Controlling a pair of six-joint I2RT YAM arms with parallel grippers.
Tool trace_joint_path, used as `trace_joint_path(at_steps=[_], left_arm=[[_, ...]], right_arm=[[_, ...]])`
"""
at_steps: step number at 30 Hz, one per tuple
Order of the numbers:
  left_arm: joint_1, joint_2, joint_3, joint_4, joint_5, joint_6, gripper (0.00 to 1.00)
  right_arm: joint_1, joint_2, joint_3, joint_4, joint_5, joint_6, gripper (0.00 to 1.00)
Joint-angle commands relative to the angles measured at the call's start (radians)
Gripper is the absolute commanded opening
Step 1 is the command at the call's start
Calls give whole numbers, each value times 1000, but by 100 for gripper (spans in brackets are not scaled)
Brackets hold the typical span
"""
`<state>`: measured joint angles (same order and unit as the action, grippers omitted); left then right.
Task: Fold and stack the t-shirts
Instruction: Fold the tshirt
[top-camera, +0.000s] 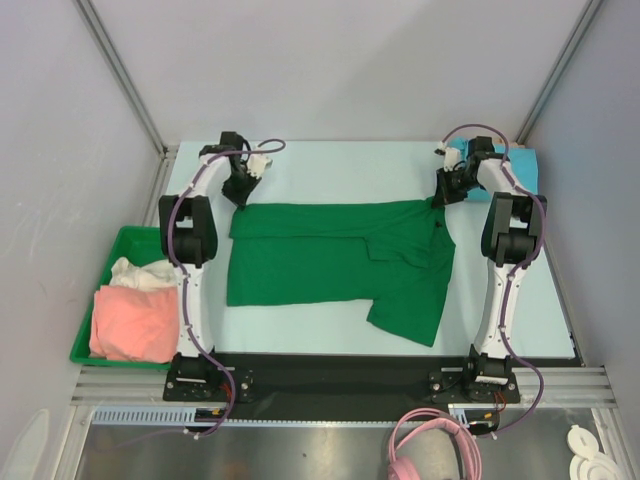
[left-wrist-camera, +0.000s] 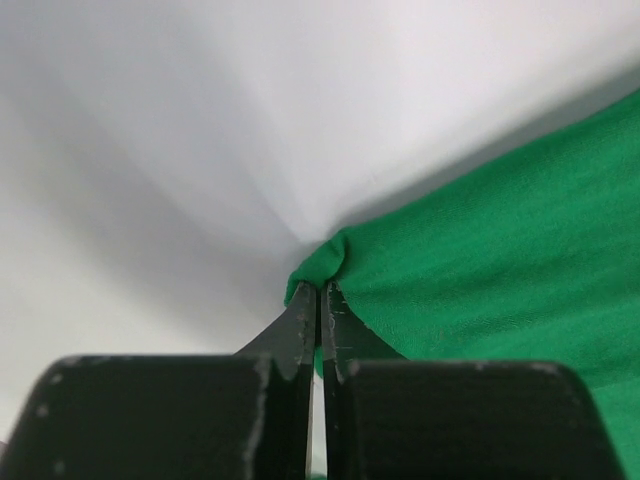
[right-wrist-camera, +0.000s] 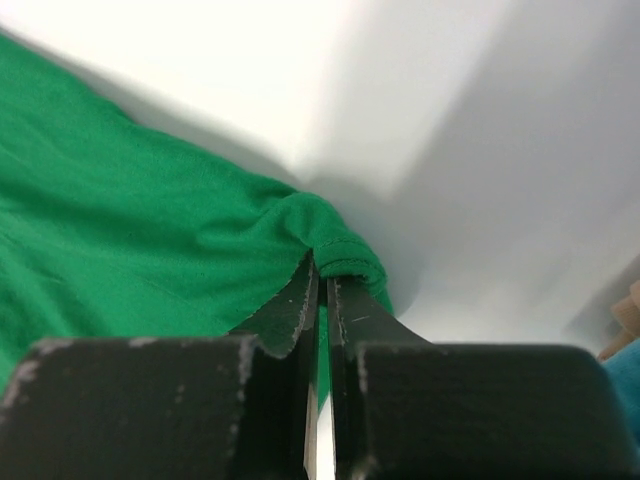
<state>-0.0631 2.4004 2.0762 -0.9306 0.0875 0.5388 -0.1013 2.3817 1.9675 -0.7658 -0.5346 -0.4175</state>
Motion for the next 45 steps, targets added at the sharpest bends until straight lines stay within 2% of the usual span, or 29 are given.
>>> trace_joint_path(at_steps=[1, 8, 20, 26, 31, 41, 43, 44, 45], left_arm=[[5, 45, 59, 44, -23, -8, 0], [3, 117, 186, 68, -40, -3, 0], [-14, 192, 298, 107, -52, -22, 0], [-24, 194, 314, 125, -69, -28, 0], [-24, 184, 311, 136, -83, -33, 0], [-29, 164, 300, 171, -153, -31, 1], [-37, 134, 300, 210, -209, -34, 23], [-38, 96, 298, 240, -227, -36, 48], [-40, 76, 298, 254, -245, -39, 58]], right_arm=[[23, 57, 24, -26, 67, 2, 0], [28, 93, 91, -33, 105, -4, 0], [54, 155, 247, 10, 179, -20, 0], [66, 185, 307, 37, 205, -23, 0], [72, 231, 427, 66, 245, -7, 0], [98, 267, 476, 131, 307, 8, 0], [98, 249, 478, 131, 327, 3, 2], [98, 235, 473, 131, 344, -1, 8], [98, 217, 466, 129, 346, -4, 16]])
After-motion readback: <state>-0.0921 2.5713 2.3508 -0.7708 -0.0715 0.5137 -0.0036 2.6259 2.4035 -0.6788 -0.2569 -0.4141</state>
